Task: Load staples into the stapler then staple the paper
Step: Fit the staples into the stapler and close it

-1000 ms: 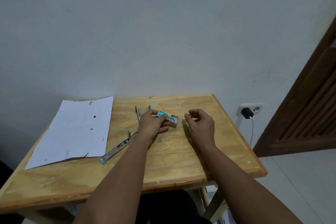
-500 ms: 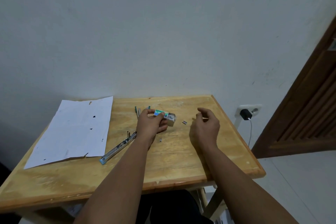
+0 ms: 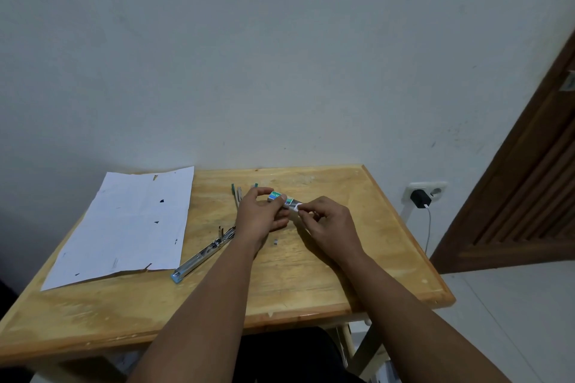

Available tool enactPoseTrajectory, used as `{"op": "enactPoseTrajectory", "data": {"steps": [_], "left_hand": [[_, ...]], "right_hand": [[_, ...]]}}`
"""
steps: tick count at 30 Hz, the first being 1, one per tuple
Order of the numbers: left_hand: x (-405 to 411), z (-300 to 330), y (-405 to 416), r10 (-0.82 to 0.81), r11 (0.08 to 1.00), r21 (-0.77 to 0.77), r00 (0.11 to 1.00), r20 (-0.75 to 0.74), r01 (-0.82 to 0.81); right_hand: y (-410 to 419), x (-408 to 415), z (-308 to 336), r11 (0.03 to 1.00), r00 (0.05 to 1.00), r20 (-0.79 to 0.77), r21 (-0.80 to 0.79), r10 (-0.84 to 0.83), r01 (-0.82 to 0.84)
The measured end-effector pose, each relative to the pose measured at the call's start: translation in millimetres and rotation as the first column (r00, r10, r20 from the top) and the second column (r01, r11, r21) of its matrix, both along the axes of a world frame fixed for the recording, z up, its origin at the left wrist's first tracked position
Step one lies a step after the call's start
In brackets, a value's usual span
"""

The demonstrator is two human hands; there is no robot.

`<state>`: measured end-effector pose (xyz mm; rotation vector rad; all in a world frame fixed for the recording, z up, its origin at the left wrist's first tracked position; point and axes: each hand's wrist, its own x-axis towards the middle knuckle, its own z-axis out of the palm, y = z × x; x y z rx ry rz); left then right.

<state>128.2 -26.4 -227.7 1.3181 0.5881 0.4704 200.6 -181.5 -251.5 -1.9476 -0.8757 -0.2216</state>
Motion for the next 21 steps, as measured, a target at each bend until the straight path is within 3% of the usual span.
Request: {"op": "enactPoseTrajectory", "data": {"steps": [7,12,14,16,18,21], "left_hand": [[-3.0,0.6,0.0,-0.065,0.997,0.036,0.998,-0.009,0.065],[0.4,-1.3,-0.7,-0.072,0.995,0.071,0.997,-0.031,0.074],[1.7,-2.7,-1.6,-0.068,0.991,0.115,0.996,-0.06,0.074],[3.8,-5.0,-3.4,-0.062,0.978,0.193,0.993,-0.103,0.081],[6.4,-6.1,-5.5,-0.05,0.963,0.256,0.988,-0.145,0.086],[9.4,-5.7,-5.6,-0.048,0.963,0.252,0.984,-0.172,0.091]], "right_hand": [[1.5,1.5,-4.0,0.994,0.995,0.052,-0.071,0.084,-0.08],[0.1,0.6,0.5,0.998,0.998,-0.002,-0.015,0.06,-0.06],[-0.7,-1.5,1.6,0.999,0.999,-0.05,0.041,-0.017,0.019],[-1.3,-1.3,1.6,0.973,0.975,-0.093,0.099,-0.201,0.21],[-1.8,-0.4,4.8,0.918,0.911,-0.151,0.045,-0.384,0.395],[-1.6,4.5,5.6,0.887,0.868,-0.185,-0.141,-0.46,0.44]]}}
